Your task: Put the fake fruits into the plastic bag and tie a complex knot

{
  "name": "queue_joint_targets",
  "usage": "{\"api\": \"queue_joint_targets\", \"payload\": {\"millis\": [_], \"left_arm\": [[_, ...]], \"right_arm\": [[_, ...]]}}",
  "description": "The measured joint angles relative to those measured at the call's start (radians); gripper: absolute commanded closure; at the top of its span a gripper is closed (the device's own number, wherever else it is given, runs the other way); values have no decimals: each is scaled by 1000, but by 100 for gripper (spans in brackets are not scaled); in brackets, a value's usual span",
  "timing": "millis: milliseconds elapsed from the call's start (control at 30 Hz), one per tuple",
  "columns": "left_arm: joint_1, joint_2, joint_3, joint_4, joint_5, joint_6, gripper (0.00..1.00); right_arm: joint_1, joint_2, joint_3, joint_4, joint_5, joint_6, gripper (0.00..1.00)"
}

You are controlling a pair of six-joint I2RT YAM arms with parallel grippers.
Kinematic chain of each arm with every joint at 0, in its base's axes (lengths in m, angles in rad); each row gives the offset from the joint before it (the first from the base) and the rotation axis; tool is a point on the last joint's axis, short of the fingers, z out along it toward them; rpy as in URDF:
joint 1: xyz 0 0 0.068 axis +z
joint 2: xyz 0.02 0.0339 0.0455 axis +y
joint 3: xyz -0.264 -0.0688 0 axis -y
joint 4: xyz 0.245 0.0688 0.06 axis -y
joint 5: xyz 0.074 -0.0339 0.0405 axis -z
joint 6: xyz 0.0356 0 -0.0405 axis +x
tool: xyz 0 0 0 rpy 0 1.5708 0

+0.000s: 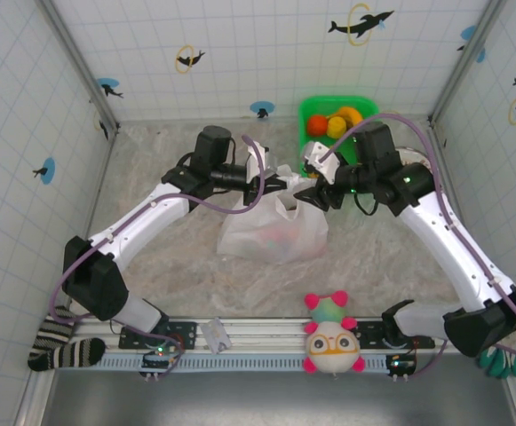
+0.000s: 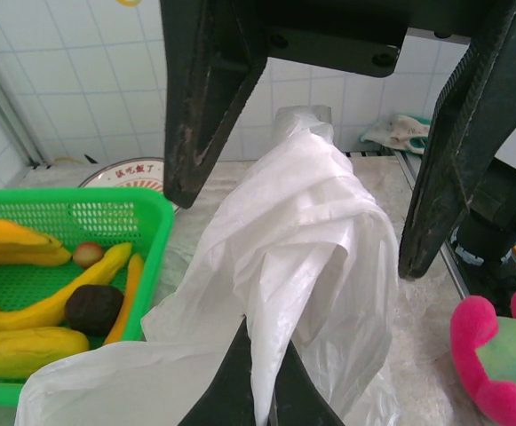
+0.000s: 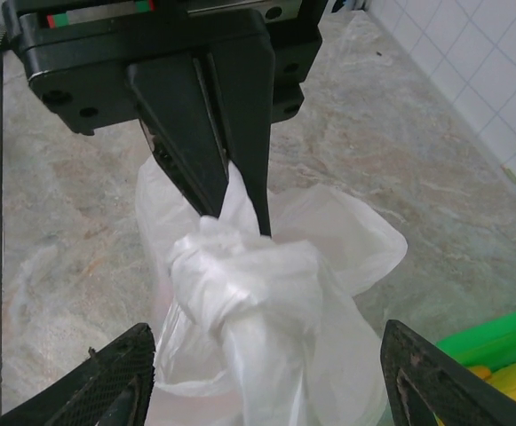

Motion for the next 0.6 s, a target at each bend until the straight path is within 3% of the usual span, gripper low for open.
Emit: {"api": "queue_joint_targets", "payload": {"millis": [133, 300, 400, 600], "left_arm": [[0, 0, 0, 0, -8, 0, 100], [-4, 0, 0, 0, -19, 3, 100], [-4, 0, 0, -1, -25, 3, 99], [0, -1, 0, -15, -43, 21, 87]], "right_arm": [[14, 43, 5, 14, -1, 8, 41], [37, 92, 12, 18, -1, 15, 61], [44, 103, 13, 18, 0, 19, 78], [44, 108, 18, 7, 22, 35, 100]]}}
